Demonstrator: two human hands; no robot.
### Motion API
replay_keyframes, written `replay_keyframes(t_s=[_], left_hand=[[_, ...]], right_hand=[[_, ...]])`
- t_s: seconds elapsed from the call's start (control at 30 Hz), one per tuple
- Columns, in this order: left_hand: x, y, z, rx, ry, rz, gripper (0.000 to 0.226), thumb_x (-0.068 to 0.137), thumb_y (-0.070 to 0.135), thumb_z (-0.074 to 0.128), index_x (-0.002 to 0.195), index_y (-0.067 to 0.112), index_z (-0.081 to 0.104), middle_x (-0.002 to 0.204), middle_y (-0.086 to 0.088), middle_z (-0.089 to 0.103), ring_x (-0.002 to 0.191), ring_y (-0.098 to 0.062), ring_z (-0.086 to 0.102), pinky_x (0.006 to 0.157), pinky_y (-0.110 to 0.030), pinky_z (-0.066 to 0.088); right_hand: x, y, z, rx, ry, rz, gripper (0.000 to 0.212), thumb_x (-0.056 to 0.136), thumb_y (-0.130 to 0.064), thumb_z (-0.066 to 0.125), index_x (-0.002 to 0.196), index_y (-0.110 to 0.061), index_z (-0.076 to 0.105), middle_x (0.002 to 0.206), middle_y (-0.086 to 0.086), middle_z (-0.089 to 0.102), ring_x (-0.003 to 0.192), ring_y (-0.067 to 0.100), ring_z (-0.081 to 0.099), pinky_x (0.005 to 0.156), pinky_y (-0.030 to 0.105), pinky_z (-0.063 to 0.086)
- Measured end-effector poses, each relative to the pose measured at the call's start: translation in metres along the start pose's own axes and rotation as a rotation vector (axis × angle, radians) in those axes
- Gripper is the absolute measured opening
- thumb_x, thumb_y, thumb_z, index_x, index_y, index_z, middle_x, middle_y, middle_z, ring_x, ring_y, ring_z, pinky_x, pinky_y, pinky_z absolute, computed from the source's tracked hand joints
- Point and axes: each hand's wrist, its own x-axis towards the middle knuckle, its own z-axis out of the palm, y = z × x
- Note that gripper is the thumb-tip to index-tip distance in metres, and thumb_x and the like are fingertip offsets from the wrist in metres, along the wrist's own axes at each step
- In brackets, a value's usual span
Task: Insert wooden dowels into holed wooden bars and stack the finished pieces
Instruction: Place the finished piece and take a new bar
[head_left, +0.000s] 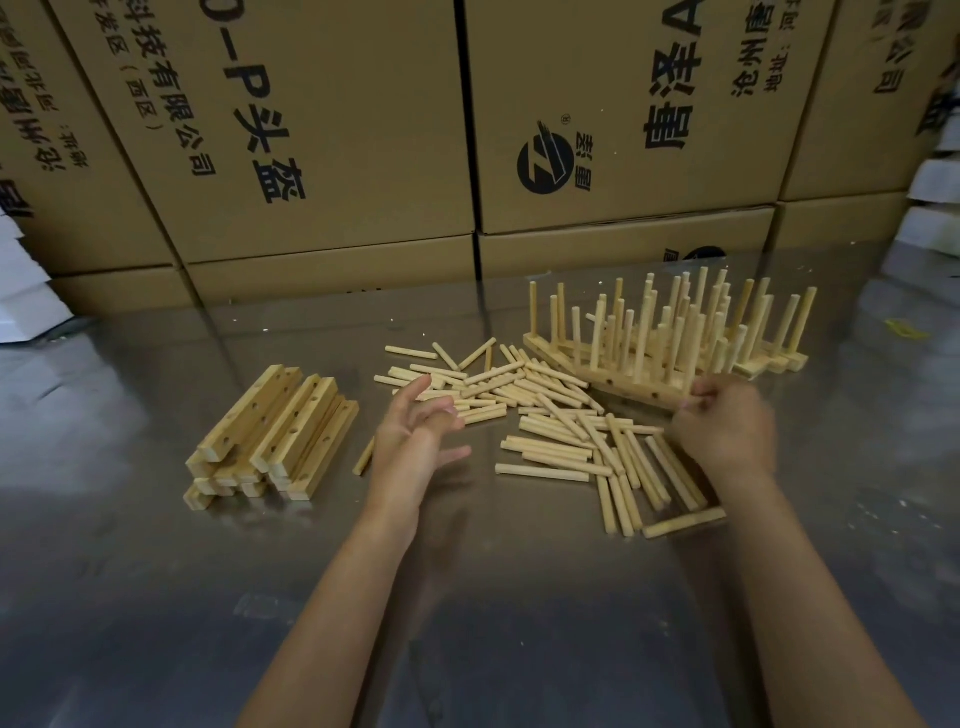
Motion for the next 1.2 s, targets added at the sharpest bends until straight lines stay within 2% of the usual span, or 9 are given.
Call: replay_keyframes(t_s=[0.2, 0.37, 0.53, 0.67, 0.77, 0.87, 0.93, 1.1, 1.2], left_hand=[[0.003, 0.002, -0.006, 0.0, 0.063, -0.013, 0.032, 0.097, 0.011, 0.06, 0.127, 0.024, 0.06, 0.114, -0.003, 0.069, 0.101, -0.023, 0.071, 0.065, -0.03, 0.06], [0.006, 0.004, -0.011, -0.013, 0.101, -0.032, 0.03, 0.097, 0.012, 0.06, 0.125, 0.021, 0.062, 0.117, -0.006, 0.069, 0.105, -0.029, 0.069, 0.065, -0.031, 0.061], [0.009, 0.004, -0.016, 0.042, 0.144, -0.031, 0.023, 0.098, 0.01, 0.058, 0.116, 0.023, 0.063, 0.116, -0.006, 0.069, 0.092, -0.02, 0.069, 0.06, -0.027, 0.056], [0.012, 0.003, -0.024, 0.474, 0.223, 0.183, 0.025, 0.098, 0.007, 0.052, 0.114, 0.023, 0.063, 0.114, -0.002, 0.065, 0.103, -0.02, 0.063, 0.082, -0.03, 0.048], [0.012, 0.004, -0.038, 1.003, 0.306, 0.328, 0.038, 0.091, 0.002, 0.054, 0.127, 0.012, 0.061, 0.126, -0.013, 0.06, 0.123, -0.032, 0.05, 0.103, -0.042, 0.039], [0.013, 0.005, -0.048, 1.266, 0.208, 0.164, 0.049, 0.092, 0.008, 0.053, 0.141, 0.009, 0.048, 0.144, -0.017, 0.047, 0.133, -0.036, 0.038, 0.111, -0.044, 0.031], [0.011, 0.004, -0.048, 1.442, 0.11, 0.075, 0.049, 0.097, 0.016, 0.049, 0.145, 0.011, 0.043, 0.149, -0.017, 0.041, 0.136, -0.035, 0.034, 0.112, -0.042, 0.029], [0.008, 0.007, -0.045, 1.467, 0.192, 0.154, 0.049, 0.094, 0.013, 0.052, 0.143, 0.013, 0.045, 0.142, -0.015, 0.046, 0.133, -0.033, 0.036, 0.106, -0.044, 0.03], [0.008, 0.009, -0.047, 1.447, 0.243, 0.086, 0.048, 0.094, 0.013, 0.054, 0.141, 0.006, 0.047, 0.141, -0.021, 0.046, 0.131, -0.037, 0.038, 0.106, -0.044, 0.034]], right_hand=[[0.007, 0.011, -0.004, -0.105, -0.008, 0.084, 0.03, 0.089, -0.012, 0.064, 0.119, -0.01, 0.066, 0.119, 0.018, 0.062, 0.125, 0.034, 0.043, 0.097, 0.04, 0.043], [0.004, 0.014, -0.009, -0.148, -0.02, 0.123, 0.032, 0.087, -0.013, 0.066, 0.119, -0.015, 0.067, 0.119, 0.02, 0.06, 0.125, 0.036, 0.04, 0.097, 0.042, 0.042], [-0.002, 0.009, -0.008, -0.158, 0.036, 0.114, 0.035, 0.086, -0.015, 0.068, 0.12, -0.012, 0.064, 0.118, 0.021, 0.061, 0.122, 0.037, 0.043, 0.097, 0.045, 0.041], [-0.005, 0.004, -0.008, -0.186, 0.096, 0.099, 0.046, 0.079, -0.013, 0.073, 0.12, -0.003, 0.053, 0.122, 0.023, 0.057, 0.118, 0.041, 0.047, 0.095, 0.048, 0.041], [-0.006, -0.002, -0.007, -0.229, 0.119, 0.075, 0.028, 0.079, -0.014, 0.069, 0.105, -0.007, 0.062, 0.106, 0.017, 0.062, 0.105, 0.037, 0.054, 0.088, 0.044, 0.043], [-0.013, -0.011, -0.003, -0.215, 0.045, 0.05, 0.001, 0.082, -0.017, 0.065, 0.083, -0.017, 0.064, 0.081, 0.006, 0.063, 0.079, 0.03, 0.056, 0.071, 0.034, 0.041], [-0.019, -0.016, 0.004, -0.205, 0.018, -0.015, 0.006, 0.082, -0.018, 0.063, 0.076, -0.019, 0.061, 0.073, 0.001, 0.059, 0.075, 0.027, 0.055, 0.068, 0.032, 0.037], [-0.041, -0.031, 0.022, -0.168, -0.026, -0.206, 0.013, 0.082, -0.017, 0.059, 0.069, -0.019, 0.056, 0.063, -0.006, 0.055, 0.057, 0.01, 0.044, 0.055, 0.026, 0.027], [-0.059, -0.04, 0.035, -0.155, -0.133, -0.31, 0.013, 0.082, -0.019, 0.057, 0.069, -0.018, 0.052, 0.065, -0.004, 0.059, 0.064, 0.02, 0.053, 0.061, 0.03, 0.032]])
